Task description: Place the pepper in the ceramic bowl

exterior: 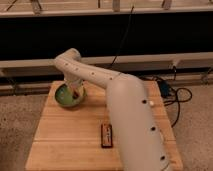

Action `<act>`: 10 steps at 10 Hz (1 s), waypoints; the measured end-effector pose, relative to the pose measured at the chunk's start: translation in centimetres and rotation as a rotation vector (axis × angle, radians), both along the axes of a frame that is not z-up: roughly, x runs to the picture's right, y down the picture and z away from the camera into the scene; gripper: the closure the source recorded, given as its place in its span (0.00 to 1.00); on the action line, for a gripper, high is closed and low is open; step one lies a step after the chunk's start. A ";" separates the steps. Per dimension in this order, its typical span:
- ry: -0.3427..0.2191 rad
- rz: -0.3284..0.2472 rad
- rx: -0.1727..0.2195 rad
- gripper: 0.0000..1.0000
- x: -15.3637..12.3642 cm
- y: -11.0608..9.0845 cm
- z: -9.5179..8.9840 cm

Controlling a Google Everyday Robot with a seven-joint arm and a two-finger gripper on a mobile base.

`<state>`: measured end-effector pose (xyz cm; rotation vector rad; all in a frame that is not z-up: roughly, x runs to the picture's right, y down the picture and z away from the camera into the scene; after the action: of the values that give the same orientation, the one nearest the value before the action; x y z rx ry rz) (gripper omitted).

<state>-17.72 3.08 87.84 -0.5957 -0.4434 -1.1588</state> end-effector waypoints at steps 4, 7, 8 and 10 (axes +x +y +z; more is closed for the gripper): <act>-0.043 0.009 0.039 0.69 -3.0 -0.9 1.2; -0.062 0.024 0.063 0.40 -3.2 -1.7 2.1; -0.066 0.028 0.065 0.31 -3.2 -1.9 2.5; -0.084 0.048 0.049 0.22 -3.5 -2.3 3.7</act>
<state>-21.26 0.78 91.54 -0.4926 -0.4971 -1.1484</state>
